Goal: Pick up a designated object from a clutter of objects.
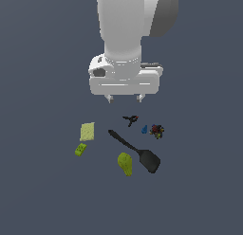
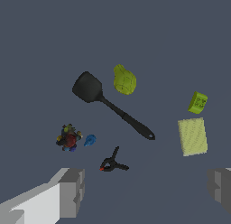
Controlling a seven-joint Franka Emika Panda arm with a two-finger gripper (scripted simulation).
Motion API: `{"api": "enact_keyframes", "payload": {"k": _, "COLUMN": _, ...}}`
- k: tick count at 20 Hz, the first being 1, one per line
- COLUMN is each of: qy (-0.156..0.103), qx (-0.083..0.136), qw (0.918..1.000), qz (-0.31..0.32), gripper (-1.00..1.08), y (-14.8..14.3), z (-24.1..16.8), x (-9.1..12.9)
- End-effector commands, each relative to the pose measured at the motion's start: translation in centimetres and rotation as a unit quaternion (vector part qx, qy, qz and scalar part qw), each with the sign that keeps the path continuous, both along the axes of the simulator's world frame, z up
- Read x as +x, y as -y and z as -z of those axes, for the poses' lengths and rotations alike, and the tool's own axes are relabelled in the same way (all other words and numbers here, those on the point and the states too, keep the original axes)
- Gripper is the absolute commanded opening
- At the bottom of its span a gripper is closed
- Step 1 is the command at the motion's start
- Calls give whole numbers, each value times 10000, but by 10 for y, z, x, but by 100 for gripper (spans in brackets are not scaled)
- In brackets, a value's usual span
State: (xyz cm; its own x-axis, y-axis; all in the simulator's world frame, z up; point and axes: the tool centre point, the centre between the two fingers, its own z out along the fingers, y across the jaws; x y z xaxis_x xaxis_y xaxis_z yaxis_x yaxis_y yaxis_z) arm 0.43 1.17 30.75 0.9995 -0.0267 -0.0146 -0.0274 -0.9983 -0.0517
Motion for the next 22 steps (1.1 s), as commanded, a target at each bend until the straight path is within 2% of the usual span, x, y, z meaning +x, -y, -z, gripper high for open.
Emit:
{"api": "enact_keyframes", "payload": {"k": 1, "qy": 1, "qx": 2, "qw": 10000, "qz": 11, "gripper": 100, "y": 1, "z": 1, "x": 1}}
{"api": "enact_keyframes", "payload": {"k": 7, "qy": 2, "qx": 20, "qw": 9999, "qz": 137, "gripper": 100, "y": 13, "z": 15, "x": 10}}
{"api": "enact_keyframes", "payload": {"k": 12, "qy": 6, "qx": 37, "qw": 9994, "qz": 343, "gripper": 100, "y": 34, "z": 39, "x": 24}}
{"api": "enact_keyframes", "payload": {"k": 22, "qy": 20, "qx": -6, "qw": 9948, "qz": 1023, "gripper": 100, "y": 111, "z": 125, "x": 54}}
